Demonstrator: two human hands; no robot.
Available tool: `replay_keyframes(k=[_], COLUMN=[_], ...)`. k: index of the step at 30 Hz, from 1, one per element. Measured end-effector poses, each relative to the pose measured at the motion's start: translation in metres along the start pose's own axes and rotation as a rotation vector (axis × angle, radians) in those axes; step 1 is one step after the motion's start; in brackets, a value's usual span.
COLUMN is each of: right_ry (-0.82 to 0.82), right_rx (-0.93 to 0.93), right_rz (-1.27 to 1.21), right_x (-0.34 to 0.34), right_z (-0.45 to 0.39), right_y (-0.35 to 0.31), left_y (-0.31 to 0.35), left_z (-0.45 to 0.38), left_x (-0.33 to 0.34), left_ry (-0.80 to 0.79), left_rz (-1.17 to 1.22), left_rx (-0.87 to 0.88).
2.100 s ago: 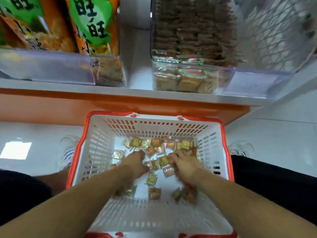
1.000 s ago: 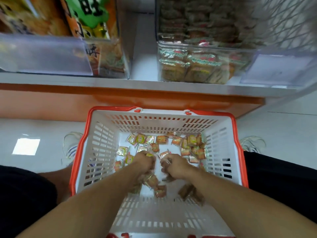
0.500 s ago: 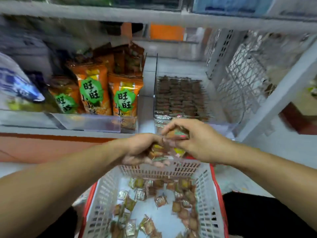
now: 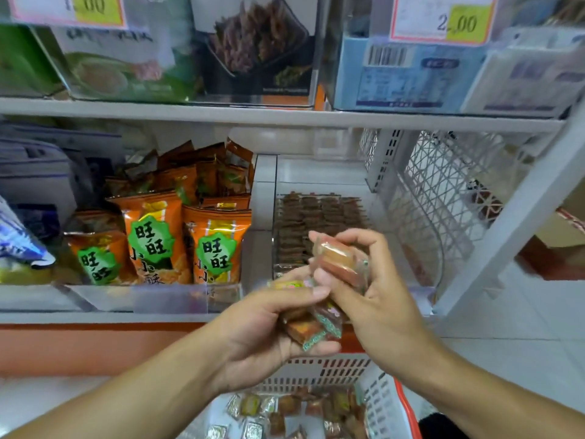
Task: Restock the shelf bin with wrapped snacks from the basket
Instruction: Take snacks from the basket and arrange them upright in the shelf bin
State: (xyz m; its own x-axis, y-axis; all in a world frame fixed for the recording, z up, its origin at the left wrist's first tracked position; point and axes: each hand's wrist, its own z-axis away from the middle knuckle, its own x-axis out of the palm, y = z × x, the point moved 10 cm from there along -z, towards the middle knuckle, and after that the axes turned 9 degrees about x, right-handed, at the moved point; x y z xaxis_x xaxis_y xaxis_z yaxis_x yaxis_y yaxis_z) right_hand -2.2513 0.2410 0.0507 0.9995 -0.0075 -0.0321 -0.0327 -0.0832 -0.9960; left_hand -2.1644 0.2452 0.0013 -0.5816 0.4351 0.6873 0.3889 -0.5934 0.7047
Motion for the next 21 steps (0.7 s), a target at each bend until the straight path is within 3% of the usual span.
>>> replay_keyframes(k=[9,16,21], right_ry=[0.057,0.039,0.048], right_rx=[0.193,0.247,0.287], right_rz=[-0.207,-0.104,-0.021], right_x=[-0.022,-0.015,-0.012], right_z=[-0.017,-0.009,-0.004], right_y=[0.008,0.012,0.015], left_y=[0.005,0.018,0.023], left_z=[-0.004,0.002,0.005], left_x=[-0.027,-0.021,-0.019], left_ry=[0.172,0.093,0.140], left_rz=[-0.047,-0.095,-0.204], left_rx=[0.068,0.127,0.223])
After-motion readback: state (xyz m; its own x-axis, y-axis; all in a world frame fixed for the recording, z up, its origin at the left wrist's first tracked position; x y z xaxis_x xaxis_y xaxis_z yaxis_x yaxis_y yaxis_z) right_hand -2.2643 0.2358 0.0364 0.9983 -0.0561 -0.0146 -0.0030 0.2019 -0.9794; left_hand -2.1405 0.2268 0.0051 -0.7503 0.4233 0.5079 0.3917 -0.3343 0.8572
